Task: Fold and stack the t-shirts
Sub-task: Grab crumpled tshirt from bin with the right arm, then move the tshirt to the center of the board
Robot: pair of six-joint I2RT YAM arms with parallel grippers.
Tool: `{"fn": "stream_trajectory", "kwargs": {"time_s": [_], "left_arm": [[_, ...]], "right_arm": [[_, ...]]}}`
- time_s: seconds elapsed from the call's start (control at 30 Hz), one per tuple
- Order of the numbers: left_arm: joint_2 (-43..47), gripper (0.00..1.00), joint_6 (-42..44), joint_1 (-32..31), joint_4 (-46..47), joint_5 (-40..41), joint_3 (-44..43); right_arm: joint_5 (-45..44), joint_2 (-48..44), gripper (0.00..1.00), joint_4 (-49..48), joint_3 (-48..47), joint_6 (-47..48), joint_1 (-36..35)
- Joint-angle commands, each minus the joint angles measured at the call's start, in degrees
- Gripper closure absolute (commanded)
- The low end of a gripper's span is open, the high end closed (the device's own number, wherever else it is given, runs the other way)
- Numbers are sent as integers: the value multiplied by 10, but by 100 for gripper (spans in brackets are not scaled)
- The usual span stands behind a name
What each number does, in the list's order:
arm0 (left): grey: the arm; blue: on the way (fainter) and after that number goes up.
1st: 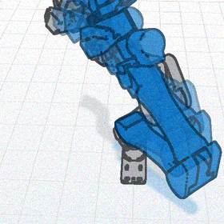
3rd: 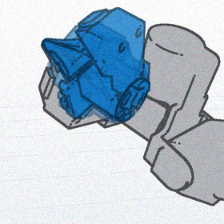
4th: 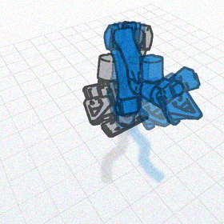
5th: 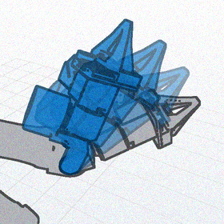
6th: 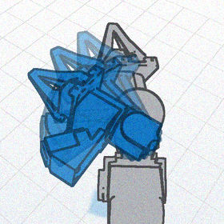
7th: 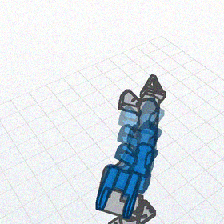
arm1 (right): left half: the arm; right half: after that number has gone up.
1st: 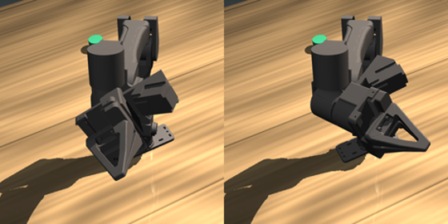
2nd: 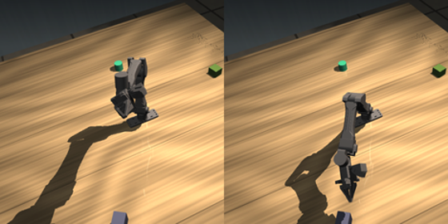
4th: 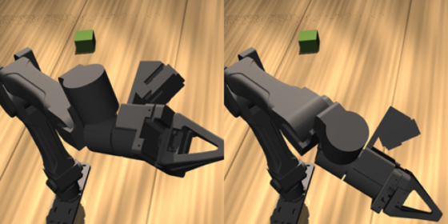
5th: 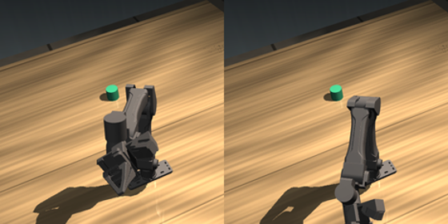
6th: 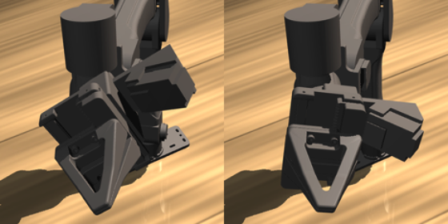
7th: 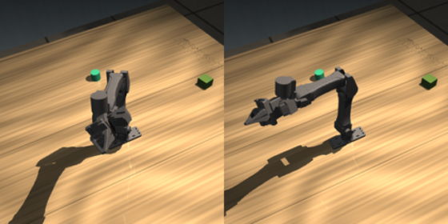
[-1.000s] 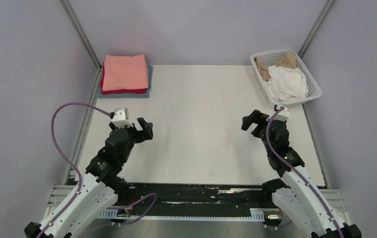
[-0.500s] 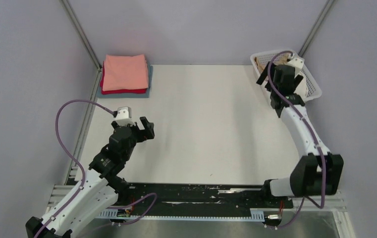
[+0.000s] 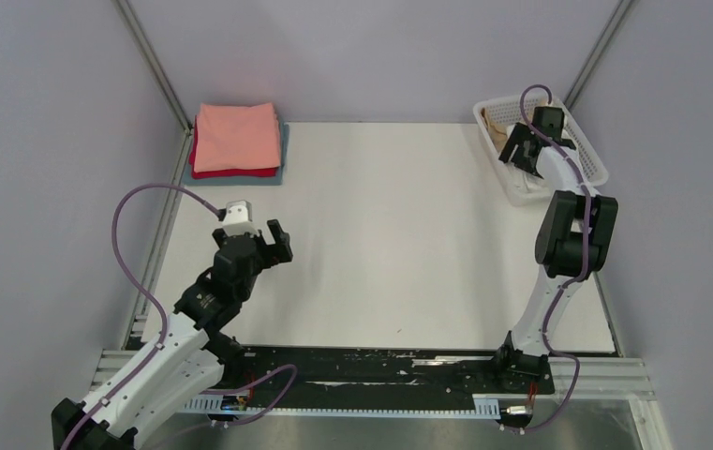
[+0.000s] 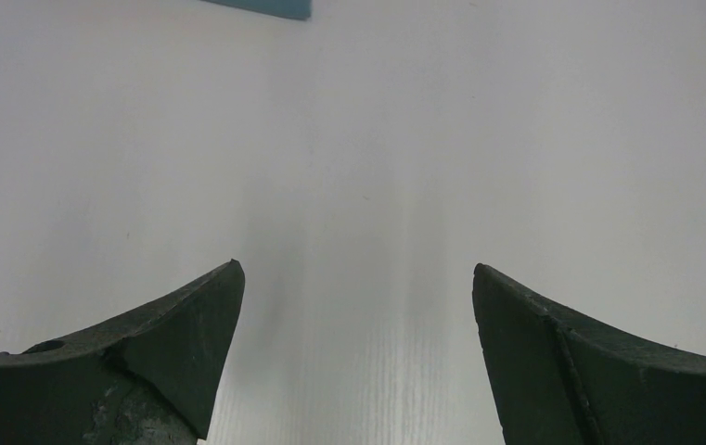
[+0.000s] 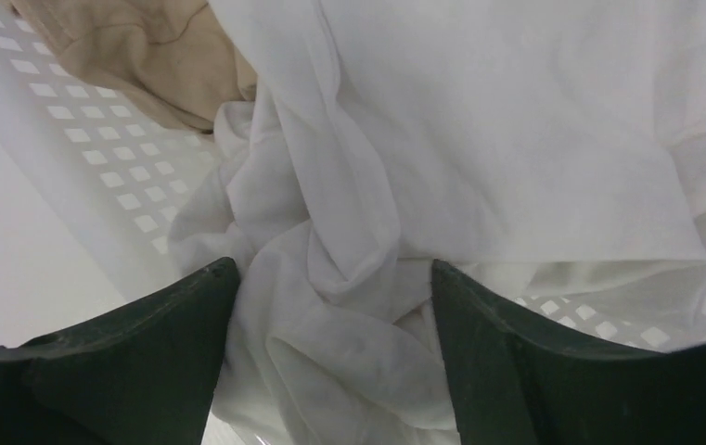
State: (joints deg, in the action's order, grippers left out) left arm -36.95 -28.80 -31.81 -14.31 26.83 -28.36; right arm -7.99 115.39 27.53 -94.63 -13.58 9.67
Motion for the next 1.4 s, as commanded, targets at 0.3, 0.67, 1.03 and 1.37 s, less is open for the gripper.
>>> {"fn": "stream_trajectory", "kwargs": {"time_s": [0.3,0.67,1.03,1.37], "left_arm": [[26,0,-15,-1,-8,37,-2],[63,0,-23,0,-15,40,3],[98,0,-30,0,-24,41,8],[107,0,-60,-1,-56,53,-5]], "right_arm": [[129,-47,100,19,-58,-17,41],[295,-195,100,-77,-42,13,53],[432,-279,100,-101,-155,-2,-73],[400,-273,100,-128,-200,19,-262]]}}
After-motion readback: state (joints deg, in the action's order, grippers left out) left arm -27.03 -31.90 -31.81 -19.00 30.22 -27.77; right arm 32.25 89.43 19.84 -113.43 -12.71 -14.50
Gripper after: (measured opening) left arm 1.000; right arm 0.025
